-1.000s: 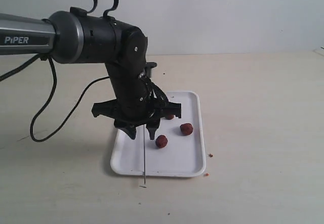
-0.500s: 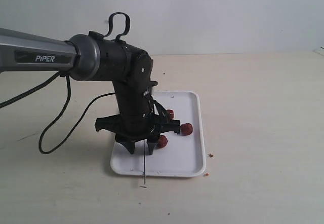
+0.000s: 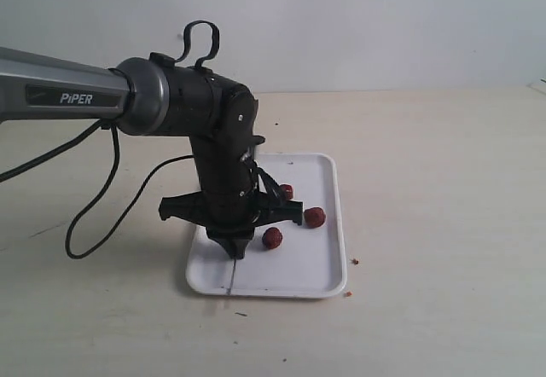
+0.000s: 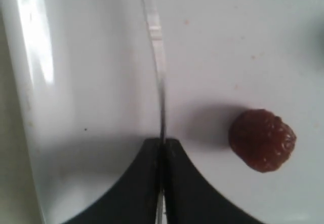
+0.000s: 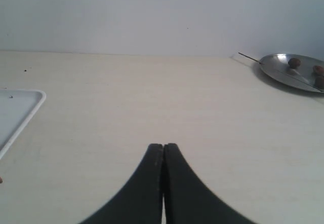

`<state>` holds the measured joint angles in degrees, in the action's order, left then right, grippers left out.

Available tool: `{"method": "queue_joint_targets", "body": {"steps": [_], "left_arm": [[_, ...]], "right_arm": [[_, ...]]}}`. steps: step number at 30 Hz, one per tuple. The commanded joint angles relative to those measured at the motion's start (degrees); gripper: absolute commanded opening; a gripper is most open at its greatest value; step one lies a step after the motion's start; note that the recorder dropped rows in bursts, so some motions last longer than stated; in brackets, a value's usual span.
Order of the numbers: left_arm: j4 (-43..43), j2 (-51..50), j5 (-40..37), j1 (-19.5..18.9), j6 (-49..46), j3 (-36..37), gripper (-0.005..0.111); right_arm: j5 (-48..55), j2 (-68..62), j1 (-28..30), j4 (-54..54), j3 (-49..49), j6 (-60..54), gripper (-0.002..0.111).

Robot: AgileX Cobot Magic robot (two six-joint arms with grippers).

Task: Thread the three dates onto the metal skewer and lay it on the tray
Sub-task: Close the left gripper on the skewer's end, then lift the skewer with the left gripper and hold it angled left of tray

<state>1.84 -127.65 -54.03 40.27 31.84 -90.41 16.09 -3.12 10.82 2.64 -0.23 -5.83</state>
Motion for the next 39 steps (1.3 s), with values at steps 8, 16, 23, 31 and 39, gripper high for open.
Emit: {"method": "queue_joint_targets", "body": {"steps": [8, 16, 23, 31, 39], "left_arm": [[-0.34, 3.71, -0.13, -0.94, 1.06, -0.23, 0.000], [-5.58, 14.54, -5.94, -0.93, -5.62, -0.23, 0.000], [-9.99, 21.96, -14.77, -0.83, -10.42, 1.03, 0.000], [-10.08, 32.77, -10.51, -0.83, -12.70, 14.57, 0.000], [-10.56, 40.32, -9.81, -0.83, -21.91, 32.04, 0.000]], "right_arm": [[-0.90, 0.17, 0.29, 0.24, 0.23, 0.11, 0.000], [-0.90, 0.17, 0.29, 0.24, 0.23, 0.11, 0.000], [-0.90, 0.17, 0.29, 0.24, 0.23, 0.11, 0.000], [-0.90, 0.17, 0.29, -0.82, 0.23, -0.21, 0.000], [-0.79, 0.17, 0.29, -6.53, 0.23, -0.53, 0.000]]}}
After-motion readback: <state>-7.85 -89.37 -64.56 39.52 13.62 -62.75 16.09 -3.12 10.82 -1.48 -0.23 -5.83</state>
